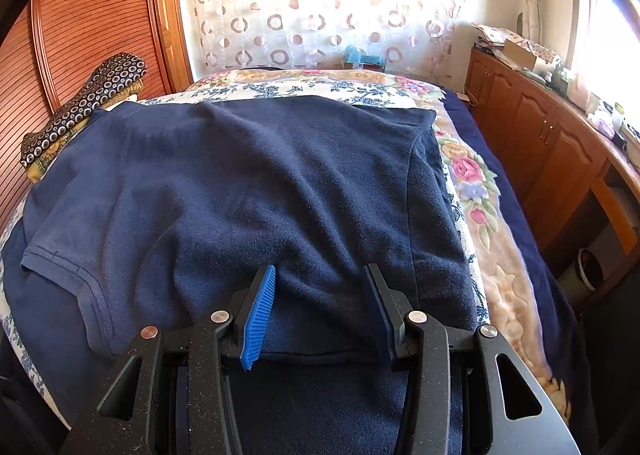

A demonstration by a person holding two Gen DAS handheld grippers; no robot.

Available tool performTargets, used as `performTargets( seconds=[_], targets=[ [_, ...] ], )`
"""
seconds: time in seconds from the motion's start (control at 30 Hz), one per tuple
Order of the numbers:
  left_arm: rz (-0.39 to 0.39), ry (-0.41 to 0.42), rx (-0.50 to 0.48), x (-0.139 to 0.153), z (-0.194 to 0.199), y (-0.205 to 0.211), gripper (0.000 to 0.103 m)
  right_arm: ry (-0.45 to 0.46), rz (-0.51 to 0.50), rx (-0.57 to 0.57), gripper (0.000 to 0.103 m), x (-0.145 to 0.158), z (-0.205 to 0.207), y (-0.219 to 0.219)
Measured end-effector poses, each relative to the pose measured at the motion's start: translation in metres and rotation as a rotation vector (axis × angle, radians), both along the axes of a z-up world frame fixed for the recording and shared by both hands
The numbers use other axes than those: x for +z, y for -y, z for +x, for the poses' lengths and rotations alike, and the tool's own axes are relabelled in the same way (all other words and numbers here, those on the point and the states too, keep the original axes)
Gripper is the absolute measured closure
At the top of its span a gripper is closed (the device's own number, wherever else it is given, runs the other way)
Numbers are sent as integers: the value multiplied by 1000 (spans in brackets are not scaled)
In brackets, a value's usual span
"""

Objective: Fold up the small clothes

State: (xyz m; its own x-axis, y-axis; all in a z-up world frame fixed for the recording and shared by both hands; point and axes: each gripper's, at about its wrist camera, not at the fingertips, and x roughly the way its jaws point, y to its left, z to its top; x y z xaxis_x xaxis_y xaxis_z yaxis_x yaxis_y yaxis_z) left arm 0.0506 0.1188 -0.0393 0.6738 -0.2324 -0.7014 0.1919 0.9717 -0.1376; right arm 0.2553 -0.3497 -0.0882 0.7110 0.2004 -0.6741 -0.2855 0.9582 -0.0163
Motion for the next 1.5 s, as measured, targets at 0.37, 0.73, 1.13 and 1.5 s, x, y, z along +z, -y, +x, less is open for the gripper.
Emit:
performTargets(
  seconds=[0.37, 0.73, 1.13, 1.5],
  targets=[
    [-12, -29, 70, -23, 65, 11, 29, 1, 18, -3, 56, 0, 0, 4],
    [21, -77, 89, -44, 87, 18, 29, -4, 49, 1, 54, 0, 2, 9],
    [64, -73, 113, -50, 91, 24, 29, 6, 139, -74, 52, 15, 2, 44],
    [72, -73, 115, -51, 92, 26, 29, -39, 71, -50, 52, 11, 14, 32]
  ],
)
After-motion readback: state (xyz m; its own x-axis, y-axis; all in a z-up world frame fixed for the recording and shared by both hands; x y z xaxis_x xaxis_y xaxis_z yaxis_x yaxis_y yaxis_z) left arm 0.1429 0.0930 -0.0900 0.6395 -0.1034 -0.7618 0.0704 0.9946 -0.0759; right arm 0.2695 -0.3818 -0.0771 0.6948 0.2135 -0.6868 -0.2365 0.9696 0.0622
